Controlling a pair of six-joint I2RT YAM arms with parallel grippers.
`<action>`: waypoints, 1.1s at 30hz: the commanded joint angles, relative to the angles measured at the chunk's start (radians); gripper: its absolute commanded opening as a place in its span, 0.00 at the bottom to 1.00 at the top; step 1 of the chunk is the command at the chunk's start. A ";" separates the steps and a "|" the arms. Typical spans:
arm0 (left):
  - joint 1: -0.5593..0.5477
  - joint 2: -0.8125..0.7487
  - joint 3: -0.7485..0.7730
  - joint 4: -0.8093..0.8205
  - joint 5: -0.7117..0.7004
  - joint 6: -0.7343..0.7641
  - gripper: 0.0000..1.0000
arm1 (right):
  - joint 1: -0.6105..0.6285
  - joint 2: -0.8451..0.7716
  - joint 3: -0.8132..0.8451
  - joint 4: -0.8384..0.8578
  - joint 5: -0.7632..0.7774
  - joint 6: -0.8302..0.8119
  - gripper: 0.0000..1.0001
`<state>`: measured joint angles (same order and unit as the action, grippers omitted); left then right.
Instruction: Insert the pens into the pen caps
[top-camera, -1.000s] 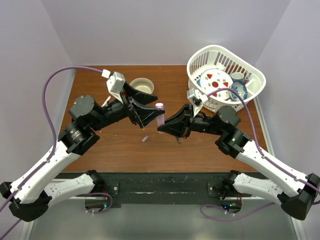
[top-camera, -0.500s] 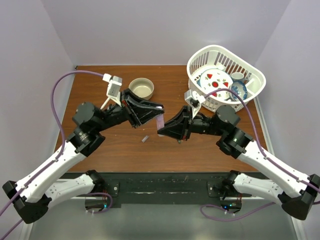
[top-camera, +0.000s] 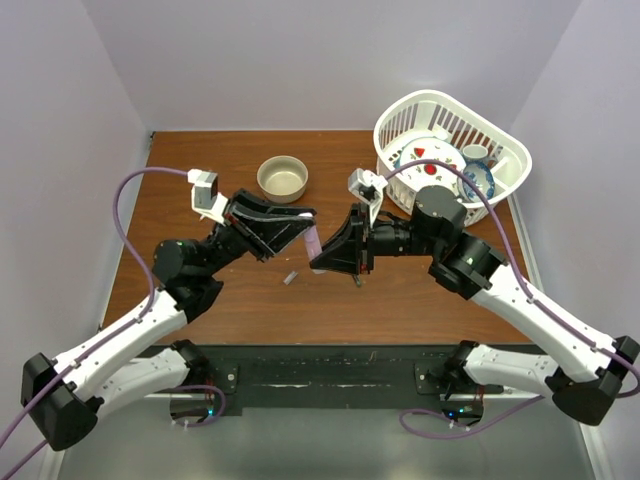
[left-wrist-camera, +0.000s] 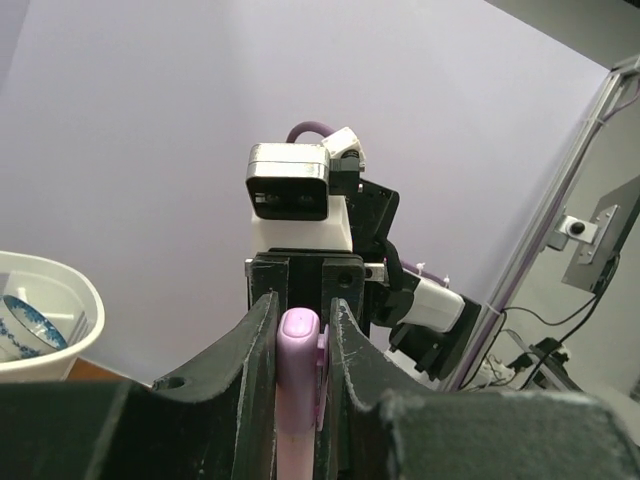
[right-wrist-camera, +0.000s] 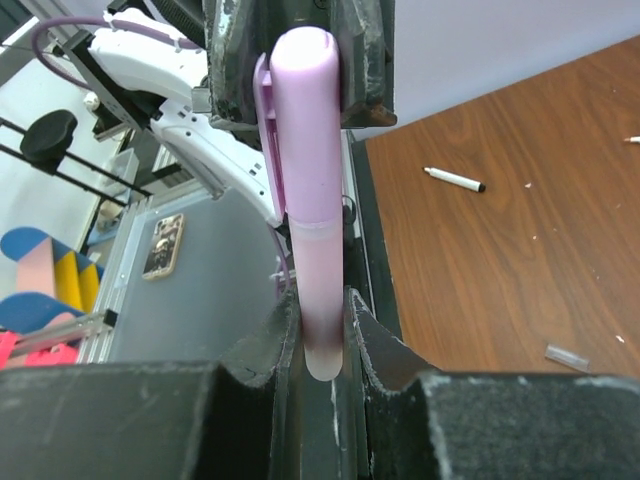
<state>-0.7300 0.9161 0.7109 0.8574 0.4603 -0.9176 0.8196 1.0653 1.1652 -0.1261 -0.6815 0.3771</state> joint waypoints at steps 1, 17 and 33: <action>-0.040 0.007 -0.044 -0.273 0.264 0.015 0.00 | -0.062 0.027 0.185 0.316 0.194 0.011 0.00; 0.003 0.227 0.429 -0.946 -0.394 0.362 0.00 | -0.062 -0.244 -0.268 -0.059 0.184 -0.061 0.63; 0.083 0.599 0.237 -0.716 -0.420 0.164 0.00 | -0.065 -0.283 -0.265 -0.213 0.454 -0.115 0.85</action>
<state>-0.6785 1.4639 0.9672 0.0284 0.0547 -0.7013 0.7570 0.8036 0.8944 -0.3477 -0.3023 0.2810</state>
